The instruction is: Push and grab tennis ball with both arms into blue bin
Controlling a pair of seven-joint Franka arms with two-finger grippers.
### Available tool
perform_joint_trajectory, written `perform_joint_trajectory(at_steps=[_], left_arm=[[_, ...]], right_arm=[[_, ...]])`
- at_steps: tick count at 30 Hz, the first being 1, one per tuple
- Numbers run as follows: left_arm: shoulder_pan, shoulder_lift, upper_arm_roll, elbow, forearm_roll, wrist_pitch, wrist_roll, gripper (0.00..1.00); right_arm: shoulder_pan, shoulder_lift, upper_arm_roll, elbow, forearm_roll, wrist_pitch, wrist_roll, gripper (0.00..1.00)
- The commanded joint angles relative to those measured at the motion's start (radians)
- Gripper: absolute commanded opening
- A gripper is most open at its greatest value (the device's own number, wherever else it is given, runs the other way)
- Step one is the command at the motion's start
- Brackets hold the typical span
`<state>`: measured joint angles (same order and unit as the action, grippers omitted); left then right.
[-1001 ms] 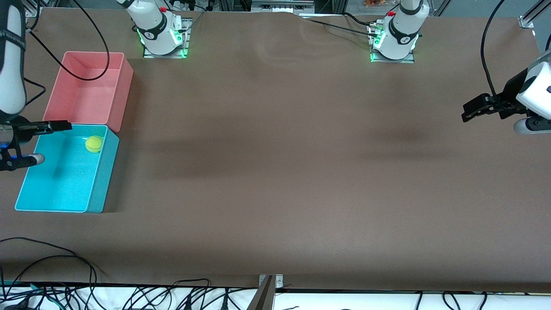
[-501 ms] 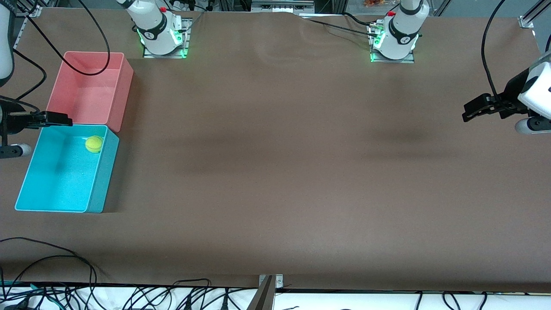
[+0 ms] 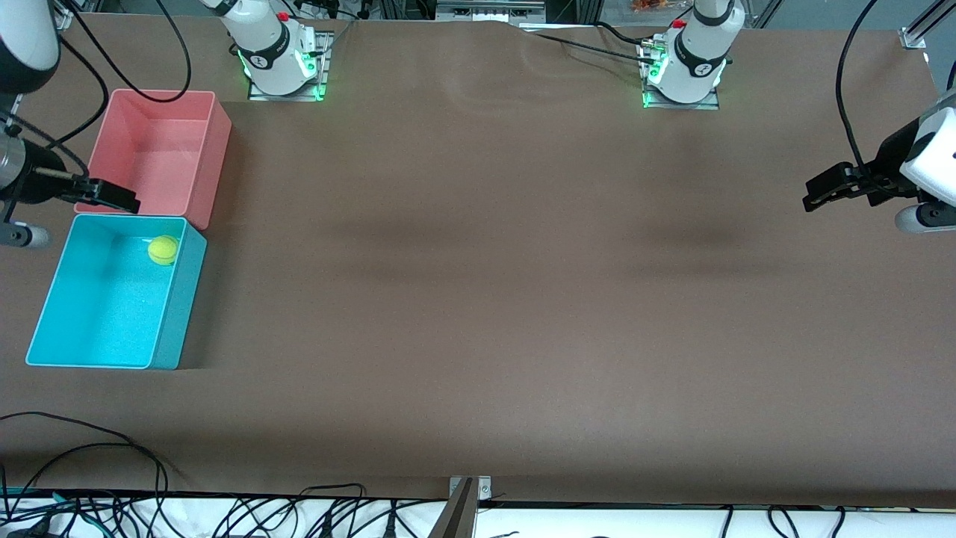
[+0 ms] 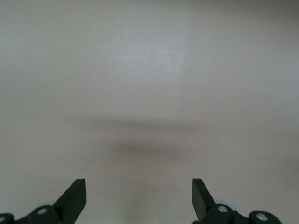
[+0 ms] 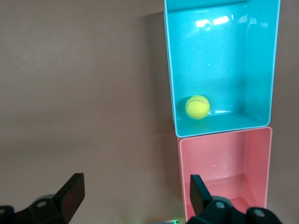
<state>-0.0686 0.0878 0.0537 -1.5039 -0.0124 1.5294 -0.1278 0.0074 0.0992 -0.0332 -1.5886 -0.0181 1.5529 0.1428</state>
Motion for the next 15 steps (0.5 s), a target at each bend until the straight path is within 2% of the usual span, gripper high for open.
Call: perform_joint_trajectory(at_steps=[1, 7, 12, 15], left_arm=[[-0.002, -0.019, 0.009, -0.015, -0.024, 0.005, 0.025, 1.0], [0.0, -0.019, 0.011, -0.015, -0.023, 0.005, 0.025, 1.0], [-0.002, -0.019, 0.009, -0.015, -0.021, 0.005, 0.025, 1.0], [-0.002, -0.019, 0.009, -0.015, -0.021, 0.005, 0.025, 1.0]], right_arm=[[0.028, -0.18, -0.05, -0.223, 0.082, 0.116, 0.018, 1.0], [0.039, -0.194, -0.062, -0.235, 0.079, 0.136, -0.011, 1.0], [0.037, -0.193, -0.047, -0.218, 0.026, 0.139, -0.071, 1.0], [0.026, -0.187, -0.008, -0.194, -0.003, 0.127, -0.074, 1.0]])
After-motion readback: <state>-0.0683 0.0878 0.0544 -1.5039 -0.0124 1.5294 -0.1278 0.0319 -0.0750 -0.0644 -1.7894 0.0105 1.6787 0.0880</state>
